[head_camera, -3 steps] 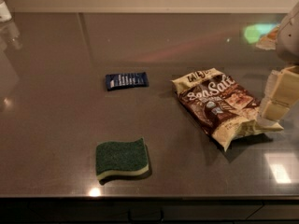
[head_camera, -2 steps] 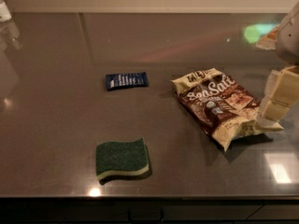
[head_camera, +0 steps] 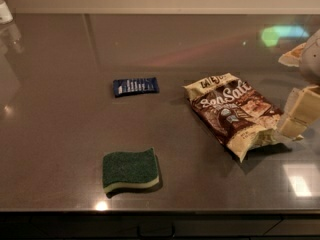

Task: Move brown chip bag near sponge

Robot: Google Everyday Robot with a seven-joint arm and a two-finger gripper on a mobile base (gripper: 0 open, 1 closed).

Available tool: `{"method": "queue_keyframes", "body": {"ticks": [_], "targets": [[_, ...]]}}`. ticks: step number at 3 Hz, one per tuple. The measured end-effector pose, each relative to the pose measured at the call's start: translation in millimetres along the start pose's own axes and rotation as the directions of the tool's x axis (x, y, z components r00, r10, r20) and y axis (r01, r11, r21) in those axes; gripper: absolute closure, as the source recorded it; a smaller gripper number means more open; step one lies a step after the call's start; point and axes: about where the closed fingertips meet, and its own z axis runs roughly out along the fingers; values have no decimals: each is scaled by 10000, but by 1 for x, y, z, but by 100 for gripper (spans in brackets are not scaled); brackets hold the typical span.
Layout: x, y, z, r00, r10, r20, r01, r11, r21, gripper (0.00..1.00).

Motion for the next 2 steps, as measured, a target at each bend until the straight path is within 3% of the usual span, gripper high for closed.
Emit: {"method": "queue_keyframes", "body": {"ticks": [2], "targets": [[24,-2,37,9976,471,504,-460,9987,-226,0]]}}
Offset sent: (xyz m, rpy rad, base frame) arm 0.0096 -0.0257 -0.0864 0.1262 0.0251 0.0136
